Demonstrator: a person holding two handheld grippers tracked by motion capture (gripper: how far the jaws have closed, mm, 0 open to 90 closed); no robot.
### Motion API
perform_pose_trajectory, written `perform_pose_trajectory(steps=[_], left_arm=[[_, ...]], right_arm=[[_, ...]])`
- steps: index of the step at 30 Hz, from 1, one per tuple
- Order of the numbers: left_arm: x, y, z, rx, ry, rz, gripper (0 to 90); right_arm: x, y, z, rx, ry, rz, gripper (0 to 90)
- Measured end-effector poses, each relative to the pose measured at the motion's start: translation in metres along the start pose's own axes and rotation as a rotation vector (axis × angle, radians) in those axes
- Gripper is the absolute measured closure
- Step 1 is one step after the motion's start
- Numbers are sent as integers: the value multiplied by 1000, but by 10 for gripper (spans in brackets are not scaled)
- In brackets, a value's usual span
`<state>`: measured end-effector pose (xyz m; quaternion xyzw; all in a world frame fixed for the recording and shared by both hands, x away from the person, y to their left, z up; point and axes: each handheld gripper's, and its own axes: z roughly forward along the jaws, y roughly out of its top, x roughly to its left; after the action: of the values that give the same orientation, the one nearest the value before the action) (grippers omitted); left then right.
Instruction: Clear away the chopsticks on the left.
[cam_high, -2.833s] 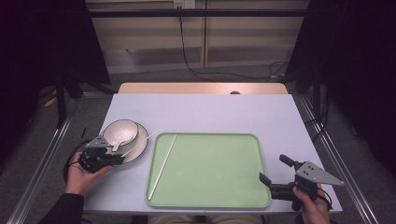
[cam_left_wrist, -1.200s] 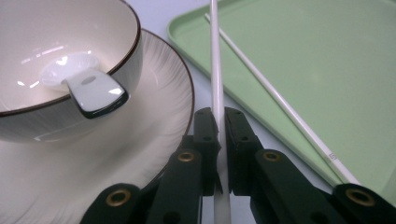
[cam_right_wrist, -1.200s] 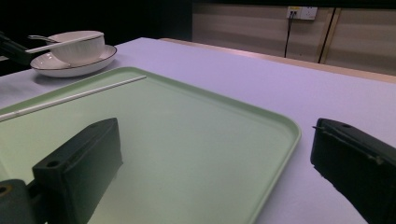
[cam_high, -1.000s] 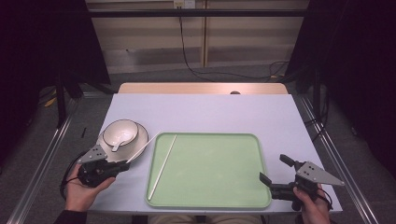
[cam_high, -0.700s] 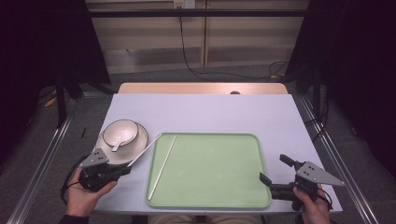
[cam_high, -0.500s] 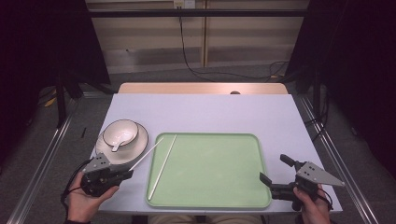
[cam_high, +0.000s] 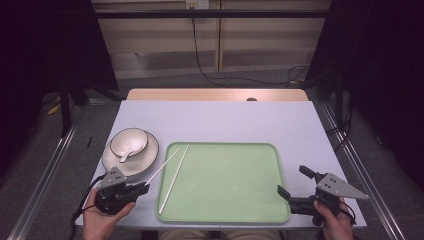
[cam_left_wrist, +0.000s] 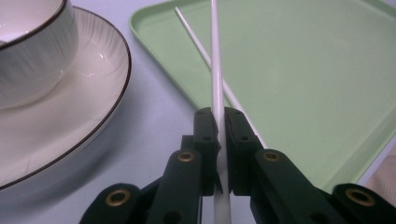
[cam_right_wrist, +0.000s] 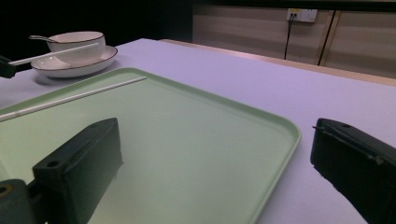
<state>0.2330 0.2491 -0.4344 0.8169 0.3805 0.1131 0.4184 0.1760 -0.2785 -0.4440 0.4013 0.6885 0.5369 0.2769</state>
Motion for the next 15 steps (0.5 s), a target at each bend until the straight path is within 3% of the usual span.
perform_pose_trajectory(steps=[1, 5, 15], left_arm=[[-2, 1, 1, -5, -19, -11, 847], [-10, 8, 11, -2, -12, -17, 847], [-7, 17, 23, -14, 3, -80, 846]], right_arm=[[0, 0, 0, 0, 1, 0, 15], [0, 0, 0, 0, 2, 0, 15], [0, 0, 0, 0, 5, -1, 15]])
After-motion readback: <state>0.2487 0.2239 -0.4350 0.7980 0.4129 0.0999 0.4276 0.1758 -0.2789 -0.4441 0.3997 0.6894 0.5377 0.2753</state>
